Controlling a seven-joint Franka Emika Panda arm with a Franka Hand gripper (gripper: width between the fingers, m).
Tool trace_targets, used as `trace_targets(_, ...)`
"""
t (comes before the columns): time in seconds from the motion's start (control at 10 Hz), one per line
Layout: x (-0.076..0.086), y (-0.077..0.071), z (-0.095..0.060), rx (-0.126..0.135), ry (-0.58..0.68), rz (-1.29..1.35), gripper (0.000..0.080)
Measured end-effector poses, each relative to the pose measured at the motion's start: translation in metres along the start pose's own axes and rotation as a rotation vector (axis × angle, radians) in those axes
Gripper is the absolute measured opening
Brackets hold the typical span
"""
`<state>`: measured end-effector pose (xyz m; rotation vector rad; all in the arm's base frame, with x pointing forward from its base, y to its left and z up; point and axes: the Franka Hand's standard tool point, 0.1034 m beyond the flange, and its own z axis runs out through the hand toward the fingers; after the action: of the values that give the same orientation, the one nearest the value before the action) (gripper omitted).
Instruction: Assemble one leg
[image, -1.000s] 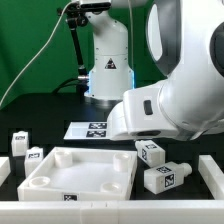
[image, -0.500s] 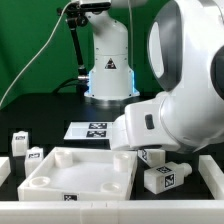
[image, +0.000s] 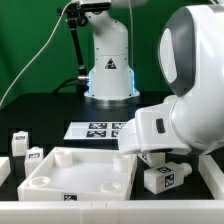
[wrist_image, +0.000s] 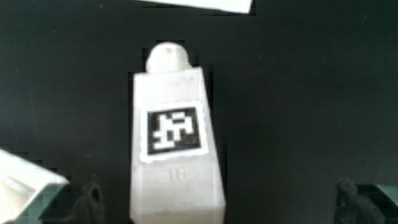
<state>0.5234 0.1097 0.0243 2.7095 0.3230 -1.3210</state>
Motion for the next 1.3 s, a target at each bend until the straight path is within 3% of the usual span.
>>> trace_targets(0.4, 0.005, 0.003, 0.013, -0.001, -0.001, 0.003, 0.065)
trace_targets(1.0, -0.001, 0.006, 0.029, 0.0, -0.043, 0.017, 0.065)
trace_targets(1.1, -0.001, 0.006, 0.029, 0.0, -0.043, 0.016, 0.0525)
trace_targets(1.2, -0.001, 0.006, 0.029, 0.0, -0.043, 0.014, 0.0525)
trace_targets(1.3, -0.001, 0.006, 0.028, 0.0, -0.041, 0.012, 0.0386)
